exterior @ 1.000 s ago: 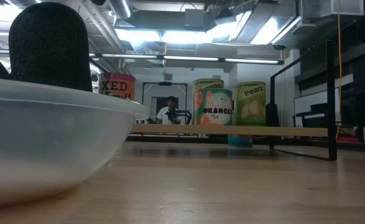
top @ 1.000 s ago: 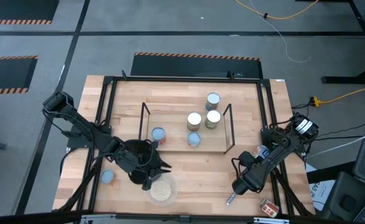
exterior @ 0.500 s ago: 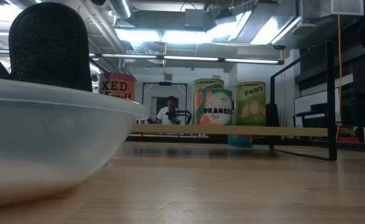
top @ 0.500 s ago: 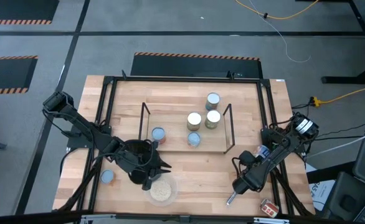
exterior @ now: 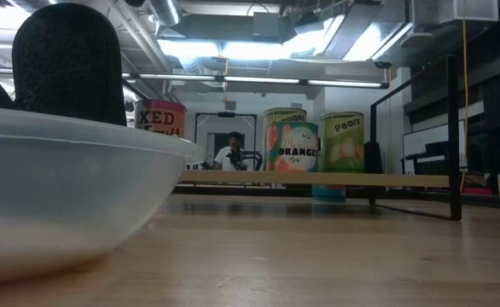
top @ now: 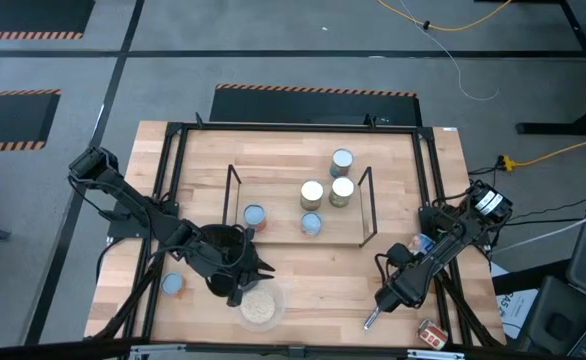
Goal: Pick and place cans onto a shelf
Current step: Put the canned peaches on the shelf
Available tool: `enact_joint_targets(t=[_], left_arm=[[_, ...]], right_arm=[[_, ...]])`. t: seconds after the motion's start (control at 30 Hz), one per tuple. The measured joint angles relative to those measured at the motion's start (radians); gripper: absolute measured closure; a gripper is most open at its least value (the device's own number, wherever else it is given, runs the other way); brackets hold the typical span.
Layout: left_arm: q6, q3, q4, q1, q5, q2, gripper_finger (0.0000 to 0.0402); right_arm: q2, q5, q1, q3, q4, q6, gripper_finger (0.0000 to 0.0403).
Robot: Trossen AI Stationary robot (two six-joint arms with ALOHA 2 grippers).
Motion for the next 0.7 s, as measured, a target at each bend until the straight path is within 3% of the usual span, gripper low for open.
enact_joint_targets(t=[0.37,0.7], left_arm=[[0.000,0.000,0.000,0.000,0.000,0.000,0.0335],[0.000,0.000,0.000,0.000,0.000,0.000,0.0335]], right_arm=[[0.002,-0.020,0.000,0.005,-0.018,-0.002,0.0338],[0.002,-0.050,0.000,0.005,-0.035,0.000,0.0381]])
